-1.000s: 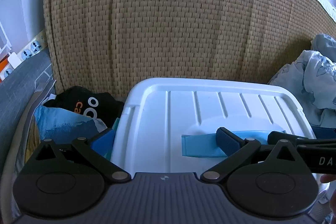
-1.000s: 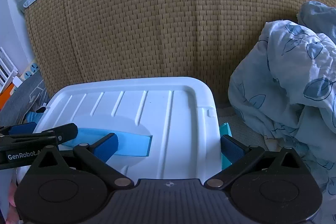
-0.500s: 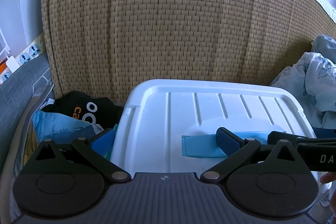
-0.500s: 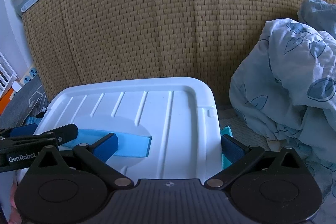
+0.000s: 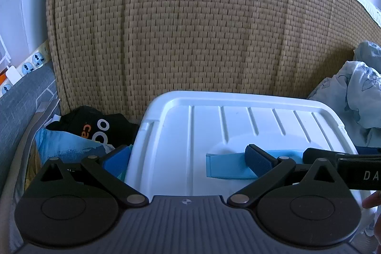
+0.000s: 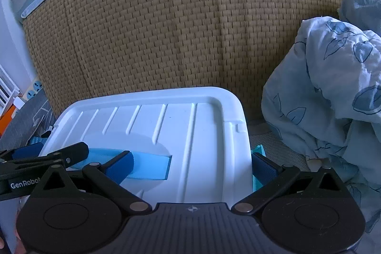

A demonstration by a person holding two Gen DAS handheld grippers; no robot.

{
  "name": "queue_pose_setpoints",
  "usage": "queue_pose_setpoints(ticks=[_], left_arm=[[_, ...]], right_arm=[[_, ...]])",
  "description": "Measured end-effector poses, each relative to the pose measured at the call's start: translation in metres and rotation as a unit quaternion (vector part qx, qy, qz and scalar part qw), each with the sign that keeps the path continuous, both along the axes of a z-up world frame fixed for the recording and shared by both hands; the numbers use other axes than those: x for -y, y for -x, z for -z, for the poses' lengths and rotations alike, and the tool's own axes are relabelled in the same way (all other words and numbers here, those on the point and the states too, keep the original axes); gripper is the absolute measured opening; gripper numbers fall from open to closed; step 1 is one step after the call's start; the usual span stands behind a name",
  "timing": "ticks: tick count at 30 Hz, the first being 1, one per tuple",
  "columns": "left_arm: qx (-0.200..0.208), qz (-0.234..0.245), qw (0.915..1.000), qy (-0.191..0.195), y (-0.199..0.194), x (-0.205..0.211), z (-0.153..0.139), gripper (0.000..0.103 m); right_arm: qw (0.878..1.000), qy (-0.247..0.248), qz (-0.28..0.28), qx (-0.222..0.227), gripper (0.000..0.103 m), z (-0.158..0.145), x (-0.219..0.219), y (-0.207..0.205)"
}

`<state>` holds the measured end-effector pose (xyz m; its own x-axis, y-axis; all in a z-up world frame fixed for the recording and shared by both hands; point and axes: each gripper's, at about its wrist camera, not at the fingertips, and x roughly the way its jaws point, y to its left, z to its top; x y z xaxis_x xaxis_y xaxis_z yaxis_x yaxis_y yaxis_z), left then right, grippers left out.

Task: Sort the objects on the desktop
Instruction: 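Press the white lid down onto the bin rim with both grippers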

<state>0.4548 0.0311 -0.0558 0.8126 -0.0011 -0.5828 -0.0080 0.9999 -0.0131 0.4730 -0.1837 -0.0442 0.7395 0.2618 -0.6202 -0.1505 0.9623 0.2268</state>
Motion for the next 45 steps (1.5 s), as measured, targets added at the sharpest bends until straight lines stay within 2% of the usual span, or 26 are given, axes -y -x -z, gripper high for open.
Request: queue_pose_setpoints(ticks=[45], left_arm=[[0.012,0.000,0.9999,-0.006,-0.008,0.001,0.002,0.103]], right_arm=[[1.000,-0.015,0.013,0.002,0.103,0.007,0.003,-0.013]])
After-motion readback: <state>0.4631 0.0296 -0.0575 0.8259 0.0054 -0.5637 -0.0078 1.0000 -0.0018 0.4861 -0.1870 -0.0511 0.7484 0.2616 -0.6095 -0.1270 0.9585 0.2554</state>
